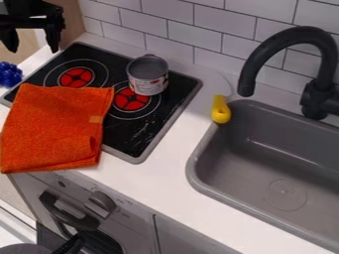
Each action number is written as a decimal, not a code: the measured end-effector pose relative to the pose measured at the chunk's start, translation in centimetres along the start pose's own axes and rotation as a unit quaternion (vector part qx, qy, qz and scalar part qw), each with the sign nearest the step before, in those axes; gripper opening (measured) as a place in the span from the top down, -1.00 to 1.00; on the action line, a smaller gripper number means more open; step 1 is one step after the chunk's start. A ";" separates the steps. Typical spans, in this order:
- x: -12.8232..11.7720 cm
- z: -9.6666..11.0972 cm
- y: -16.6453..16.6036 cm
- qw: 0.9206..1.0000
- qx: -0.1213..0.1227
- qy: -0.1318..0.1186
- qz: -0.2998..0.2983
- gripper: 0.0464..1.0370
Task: Moved the orange clothing to wipe the burnsen burner
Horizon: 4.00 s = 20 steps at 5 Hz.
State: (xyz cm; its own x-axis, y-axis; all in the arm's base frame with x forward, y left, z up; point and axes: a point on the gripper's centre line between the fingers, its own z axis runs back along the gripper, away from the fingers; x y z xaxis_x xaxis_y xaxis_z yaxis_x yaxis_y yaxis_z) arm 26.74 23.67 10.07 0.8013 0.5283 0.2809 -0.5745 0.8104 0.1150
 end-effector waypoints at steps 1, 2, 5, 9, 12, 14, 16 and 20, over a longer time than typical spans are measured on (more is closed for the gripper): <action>-0.8 -1.1 -0.2 1.000 -0.003 0.023 -0.002 -0.92; -2.0 -0.8 0.0 0.998 0.002 0.066 -0.019 -0.92; -6.3 -2.2 -0.3 0.995 -0.007 0.088 -0.043 0.30; -7.2 -5.3 0.0 0.994 -0.015 0.109 -0.023 0.99; -6.1 -7.2 -0.3 0.991 -0.025 0.134 0.008 0.99; -4.2 -8.2 -1.1 0.998 -0.010 0.067 -0.016 0.99; -3.6 -8.3 -1.4 0.998 -0.009 0.059 -0.034 0.99; 0.2 -9.5 -2.8 0.998 0.036 0.028 -0.031 0.99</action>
State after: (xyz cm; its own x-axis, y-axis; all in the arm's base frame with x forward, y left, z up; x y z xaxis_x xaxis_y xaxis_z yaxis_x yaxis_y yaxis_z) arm 30.08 23.87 0.77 0.8425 0.4928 0.2176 -0.5326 0.8225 0.1996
